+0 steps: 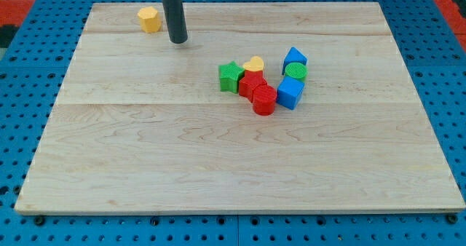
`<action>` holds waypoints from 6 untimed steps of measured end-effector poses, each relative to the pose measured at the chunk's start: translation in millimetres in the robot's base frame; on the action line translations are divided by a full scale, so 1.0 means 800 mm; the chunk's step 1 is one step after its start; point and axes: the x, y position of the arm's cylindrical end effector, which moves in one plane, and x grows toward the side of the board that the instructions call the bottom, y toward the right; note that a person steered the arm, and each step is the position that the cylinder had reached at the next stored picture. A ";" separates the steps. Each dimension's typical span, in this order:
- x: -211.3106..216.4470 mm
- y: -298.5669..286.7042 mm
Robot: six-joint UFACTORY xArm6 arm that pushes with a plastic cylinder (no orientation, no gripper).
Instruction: Slide the blue triangle toward the centre right
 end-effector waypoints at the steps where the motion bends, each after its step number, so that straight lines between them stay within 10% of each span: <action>1: -0.018 0.019; 6: 0.092 0.229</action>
